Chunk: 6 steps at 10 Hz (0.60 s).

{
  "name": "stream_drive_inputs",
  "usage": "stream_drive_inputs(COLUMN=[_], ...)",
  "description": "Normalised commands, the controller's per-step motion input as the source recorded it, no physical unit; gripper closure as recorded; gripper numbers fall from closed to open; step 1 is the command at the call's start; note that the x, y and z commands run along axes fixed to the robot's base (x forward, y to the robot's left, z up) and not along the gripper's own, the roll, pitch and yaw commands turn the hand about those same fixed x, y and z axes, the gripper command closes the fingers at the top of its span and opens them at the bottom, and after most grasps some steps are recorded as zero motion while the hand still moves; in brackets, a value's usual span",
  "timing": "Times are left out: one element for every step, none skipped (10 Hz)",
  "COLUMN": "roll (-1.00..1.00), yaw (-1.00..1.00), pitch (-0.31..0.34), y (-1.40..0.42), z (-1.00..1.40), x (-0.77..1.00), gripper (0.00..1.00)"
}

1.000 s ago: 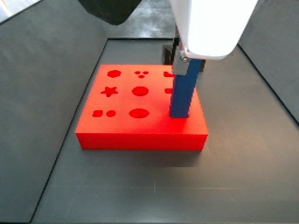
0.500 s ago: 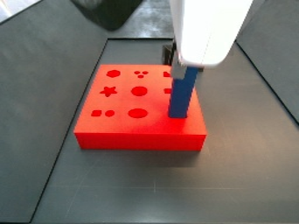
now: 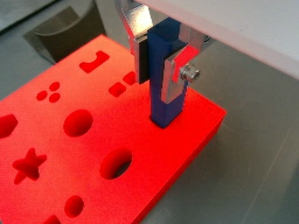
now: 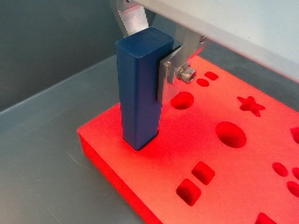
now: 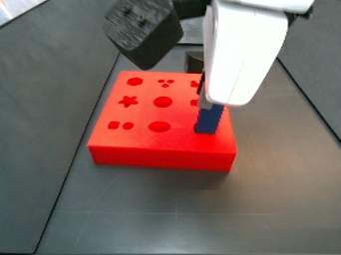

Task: Pick up the rectangle object. Move up. Place the rectangle object on the fixture. Regrasp the rectangle object. Move to above the board. Insert the rectangle object.
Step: Insert the rectangle object.

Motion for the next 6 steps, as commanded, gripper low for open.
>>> stream_drive_inputs(roll=[-0.12, -0.11, -0.14, 0.02, 0.06, 0.0], yaw=[-0.12, -0.04, -0.06, -0.03, -0.04, 0.0], pitch=[0.0, -0.013, -0.011, 0.0, 0.007, 0.0], y=[0.07, 0.12, 0.15, 0.0, 0.0, 0.0], z=[-0.19, -0.09, -0.14, 0.0, -0.02, 0.0], x=[0.13, 0.01, 0.0, -0.03, -0.02, 0.0], gripper=[1.0, 1.0, 1.0, 1.0, 1.0, 1.0])
